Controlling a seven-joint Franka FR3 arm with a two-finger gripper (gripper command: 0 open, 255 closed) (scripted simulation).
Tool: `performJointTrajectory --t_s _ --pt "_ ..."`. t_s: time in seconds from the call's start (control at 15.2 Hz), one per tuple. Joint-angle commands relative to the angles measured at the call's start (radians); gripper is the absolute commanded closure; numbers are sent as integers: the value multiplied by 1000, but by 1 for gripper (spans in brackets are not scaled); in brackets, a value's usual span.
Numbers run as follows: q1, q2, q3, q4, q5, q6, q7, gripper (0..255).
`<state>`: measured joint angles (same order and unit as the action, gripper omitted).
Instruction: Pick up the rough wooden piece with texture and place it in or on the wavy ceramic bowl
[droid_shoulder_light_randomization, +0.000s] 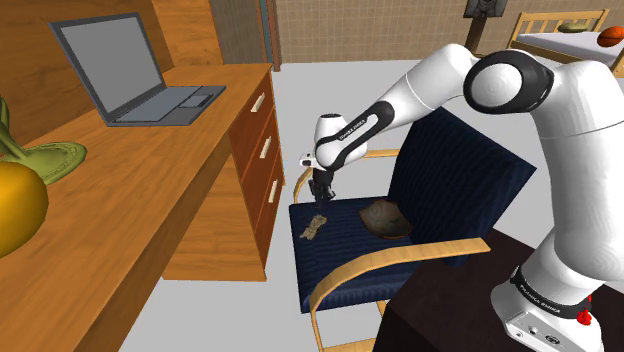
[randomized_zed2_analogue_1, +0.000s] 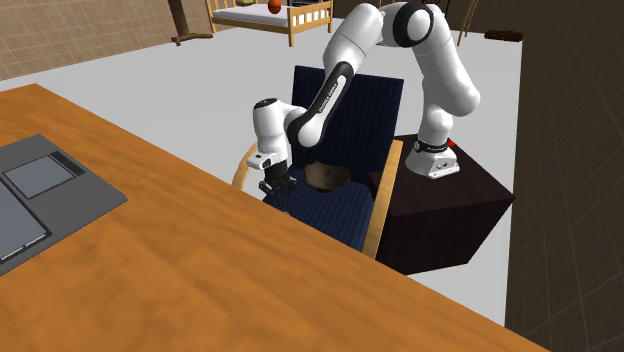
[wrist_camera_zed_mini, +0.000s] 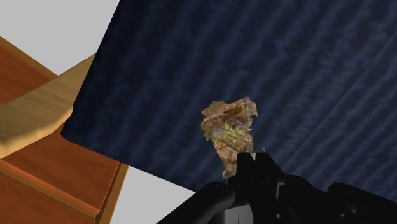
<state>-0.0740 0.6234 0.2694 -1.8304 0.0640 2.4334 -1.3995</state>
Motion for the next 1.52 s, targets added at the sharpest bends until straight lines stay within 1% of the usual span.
performJointTrajectory --t_s 0.0,0.07,0.13,0.2,0.53,1.06,1.45 --pt "-1 -18 3 1 2 -19 3 255" --pt "-3 -28 4 1 4 -28 3 255" --pt "-1 -18 3 0 2 -17 3 255" --pt "-1 -18 3 0 2 -17 3 0" --pt "-12 69 81 -36 -60 119 -257 0" --pt "19 160 64 -5 -81 182 -256 0" --pt "19 160 64 -5 -81 182 -256 0"
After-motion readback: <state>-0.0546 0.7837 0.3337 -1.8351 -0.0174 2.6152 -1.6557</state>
